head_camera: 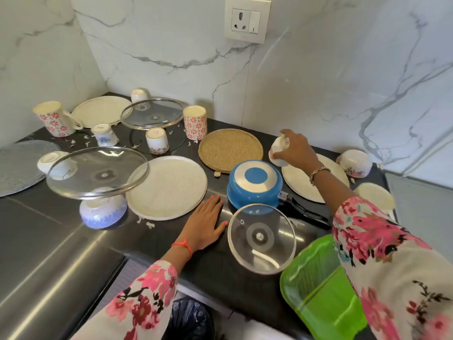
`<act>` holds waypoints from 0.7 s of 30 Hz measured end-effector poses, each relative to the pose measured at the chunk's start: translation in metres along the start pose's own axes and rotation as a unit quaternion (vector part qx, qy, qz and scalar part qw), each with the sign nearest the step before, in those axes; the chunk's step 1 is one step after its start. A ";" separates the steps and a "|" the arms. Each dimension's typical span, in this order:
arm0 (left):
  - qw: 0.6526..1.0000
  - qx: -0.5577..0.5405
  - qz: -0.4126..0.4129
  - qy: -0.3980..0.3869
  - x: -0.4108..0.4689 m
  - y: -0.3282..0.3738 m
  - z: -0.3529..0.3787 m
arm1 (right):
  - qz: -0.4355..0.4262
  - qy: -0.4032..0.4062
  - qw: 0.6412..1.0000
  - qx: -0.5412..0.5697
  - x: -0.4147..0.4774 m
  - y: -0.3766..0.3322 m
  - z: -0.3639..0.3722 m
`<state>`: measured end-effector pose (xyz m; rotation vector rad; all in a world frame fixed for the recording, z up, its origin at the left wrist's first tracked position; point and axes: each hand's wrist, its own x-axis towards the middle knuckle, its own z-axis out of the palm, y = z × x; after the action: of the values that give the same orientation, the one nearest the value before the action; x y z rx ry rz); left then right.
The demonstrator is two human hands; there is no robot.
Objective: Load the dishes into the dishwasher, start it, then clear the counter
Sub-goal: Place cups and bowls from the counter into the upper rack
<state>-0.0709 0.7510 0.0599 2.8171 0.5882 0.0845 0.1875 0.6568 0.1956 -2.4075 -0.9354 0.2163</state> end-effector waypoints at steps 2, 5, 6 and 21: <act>1.000 -0.004 0.009 0.016 -0.034 0.006 0.001 | -0.001 0.022 1.000 -0.002 -0.034 -0.007 -0.011; 0.999 -0.021 -0.007 0.035 -0.089 0.016 0.009 | -0.011 0.043 0.999 -0.003 -0.094 -0.015 -0.018; 0.999 -0.027 -0.013 0.035 -0.110 0.020 0.013 | -0.012 0.048 0.999 -0.005 -0.119 -0.017 -0.018; 0.995 -0.088 -0.005 -0.046 -0.433 0.125 0.095 | 0.065 -0.109 0.991 0.029 -0.544 0.011 0.085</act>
<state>-0.4095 0.4441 0.0002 2.6313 0.5449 0.0039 -0.2402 0.3249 0.0937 -2.4268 -0.8533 0.5577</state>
